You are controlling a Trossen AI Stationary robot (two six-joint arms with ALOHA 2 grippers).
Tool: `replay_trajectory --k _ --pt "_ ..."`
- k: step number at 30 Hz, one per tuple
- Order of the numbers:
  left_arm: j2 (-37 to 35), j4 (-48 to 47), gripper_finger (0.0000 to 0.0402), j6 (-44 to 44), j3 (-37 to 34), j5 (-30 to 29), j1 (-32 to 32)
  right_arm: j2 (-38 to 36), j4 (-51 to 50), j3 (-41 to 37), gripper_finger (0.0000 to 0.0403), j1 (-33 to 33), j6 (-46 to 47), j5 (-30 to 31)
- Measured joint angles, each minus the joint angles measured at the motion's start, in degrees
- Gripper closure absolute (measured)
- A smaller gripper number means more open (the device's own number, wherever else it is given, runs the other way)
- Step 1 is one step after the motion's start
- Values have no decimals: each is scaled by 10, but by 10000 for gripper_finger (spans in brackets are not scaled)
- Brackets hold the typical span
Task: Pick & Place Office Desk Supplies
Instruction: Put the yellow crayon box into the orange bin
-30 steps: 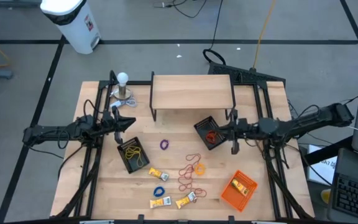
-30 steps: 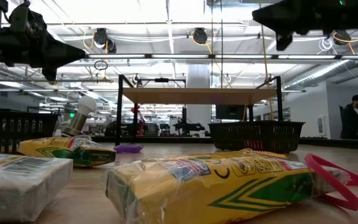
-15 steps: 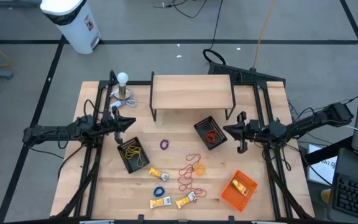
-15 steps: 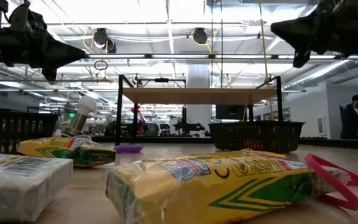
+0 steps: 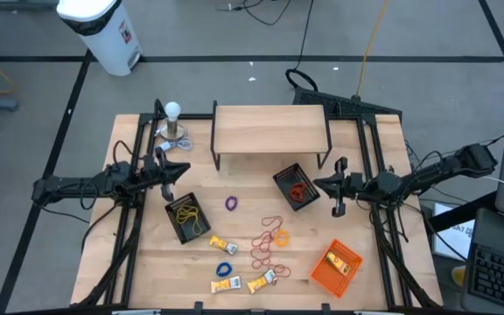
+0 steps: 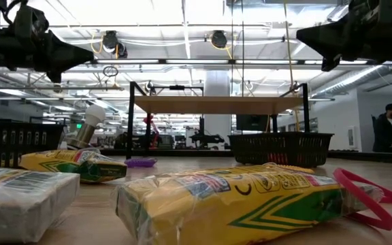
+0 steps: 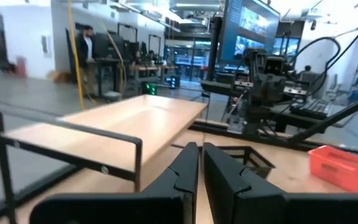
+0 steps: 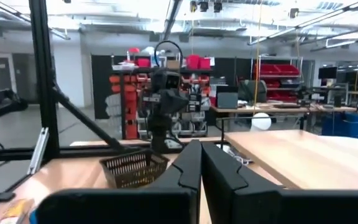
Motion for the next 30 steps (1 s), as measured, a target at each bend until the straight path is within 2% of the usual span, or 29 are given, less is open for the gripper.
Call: replay_trajectory --k 3,12,14,16,22,30 --pt "0 -6 378 14 0 1 0 0 -7 0 393 0 11 27" --pt "0 -50 378 13 0 3 0 30 -87 1 368 -1 96 42" --pt "0 -52 378 14 0 4 0 37 -92 15 359 -1 131 41" --pt "0 -51 378 14 0 4 0 44 -139 40 343 -1 147 40" --pt "0 -49 378 11 0 4 0 101 -383 208 282 14 161 37" --pt "0 -45 378 -7 0 4 0 245 -528 428 218 71 115 22"
